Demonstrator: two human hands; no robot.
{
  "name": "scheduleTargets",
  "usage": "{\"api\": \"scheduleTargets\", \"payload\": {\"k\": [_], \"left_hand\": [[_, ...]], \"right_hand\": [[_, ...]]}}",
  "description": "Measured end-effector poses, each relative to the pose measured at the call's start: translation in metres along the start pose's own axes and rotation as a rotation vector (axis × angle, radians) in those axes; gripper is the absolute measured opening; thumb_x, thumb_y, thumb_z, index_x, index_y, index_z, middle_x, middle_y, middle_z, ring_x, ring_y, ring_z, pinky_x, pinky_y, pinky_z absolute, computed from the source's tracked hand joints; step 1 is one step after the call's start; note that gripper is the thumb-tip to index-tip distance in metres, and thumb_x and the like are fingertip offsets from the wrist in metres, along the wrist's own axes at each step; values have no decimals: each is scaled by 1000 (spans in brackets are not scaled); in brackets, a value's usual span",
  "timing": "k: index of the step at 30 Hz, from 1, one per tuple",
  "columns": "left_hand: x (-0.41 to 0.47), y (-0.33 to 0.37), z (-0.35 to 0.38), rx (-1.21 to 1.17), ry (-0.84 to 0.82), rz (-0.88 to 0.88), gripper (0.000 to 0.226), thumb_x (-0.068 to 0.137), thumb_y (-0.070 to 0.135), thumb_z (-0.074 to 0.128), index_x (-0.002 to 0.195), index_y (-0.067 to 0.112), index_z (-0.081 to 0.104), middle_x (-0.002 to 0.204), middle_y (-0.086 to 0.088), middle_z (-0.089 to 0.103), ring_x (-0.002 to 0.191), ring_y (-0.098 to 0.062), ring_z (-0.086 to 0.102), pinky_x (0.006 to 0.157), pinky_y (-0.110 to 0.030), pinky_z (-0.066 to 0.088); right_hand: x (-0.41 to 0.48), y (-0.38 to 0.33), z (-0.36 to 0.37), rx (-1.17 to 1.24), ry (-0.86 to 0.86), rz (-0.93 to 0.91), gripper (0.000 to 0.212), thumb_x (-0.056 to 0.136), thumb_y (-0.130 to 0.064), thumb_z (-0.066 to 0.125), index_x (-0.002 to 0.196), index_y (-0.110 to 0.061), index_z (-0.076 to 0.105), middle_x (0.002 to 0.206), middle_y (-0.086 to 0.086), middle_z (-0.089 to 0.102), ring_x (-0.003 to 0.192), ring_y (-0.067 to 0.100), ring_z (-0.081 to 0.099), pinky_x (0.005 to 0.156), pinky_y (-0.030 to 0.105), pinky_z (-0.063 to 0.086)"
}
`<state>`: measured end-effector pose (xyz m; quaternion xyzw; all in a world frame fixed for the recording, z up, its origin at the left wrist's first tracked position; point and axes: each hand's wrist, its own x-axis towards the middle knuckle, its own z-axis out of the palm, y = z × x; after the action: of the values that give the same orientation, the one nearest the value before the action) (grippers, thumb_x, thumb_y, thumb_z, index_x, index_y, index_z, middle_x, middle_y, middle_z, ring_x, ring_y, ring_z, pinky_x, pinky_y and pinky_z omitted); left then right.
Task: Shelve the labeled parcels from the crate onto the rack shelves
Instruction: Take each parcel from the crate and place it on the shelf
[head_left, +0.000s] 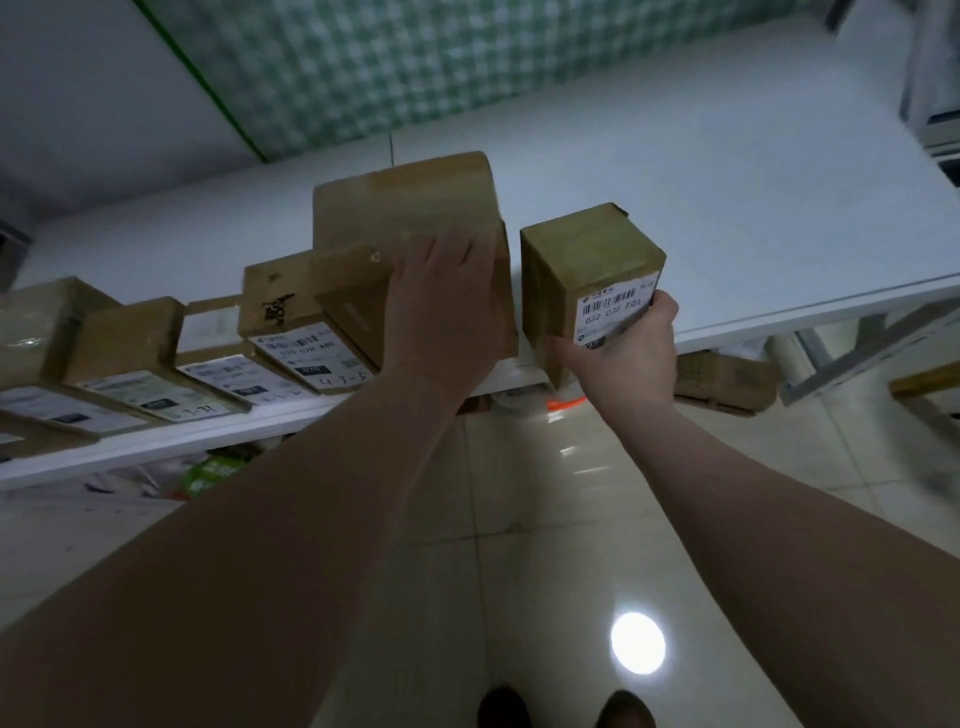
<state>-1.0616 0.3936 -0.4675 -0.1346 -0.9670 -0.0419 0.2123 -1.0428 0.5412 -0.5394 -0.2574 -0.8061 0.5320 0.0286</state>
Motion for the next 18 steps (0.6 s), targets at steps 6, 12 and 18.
{"api": "scheduleTargets", "payload": {"k": [6, 12, 18], "left_hand": [[5, -9, 8, 44, 48, 20, 26, 73, 16, 51, 90, 8, 70, 85, -9, 62, 79, -32, 60, 53, -22, 34], [8, -10, 9, 16, 77, 20, 39, 73, 21, 40, 91, 9, 71, 83, -8, 63, 80, -34, 62, 51, -22, 34], [8, -11, 12, 25, 77, 8, 35, 71, 18, 43, 89, 9, 71, 81, -8, 61, 78, -33, 60, 53, -21, 34]], "right_hand": [[10, 8, 22, -31, 3, 56, 100, 58, -32, 93, 135, -13, 32, 129, 9, 43, 122, 26, 45, 98, 42, 47], [13, 27, 21, -190, -72, 116, 86, 70, -17, 86, 139, -18, 35, 130, 12, 46, 94, 18, 45, 82, 28, 39], [24, 32, 27, -122, -107, 216, 57, 87, -16, 67, 138, -18, 41, 119, 4, 61, 110, 29, 59, 81, 34, 49]]}}
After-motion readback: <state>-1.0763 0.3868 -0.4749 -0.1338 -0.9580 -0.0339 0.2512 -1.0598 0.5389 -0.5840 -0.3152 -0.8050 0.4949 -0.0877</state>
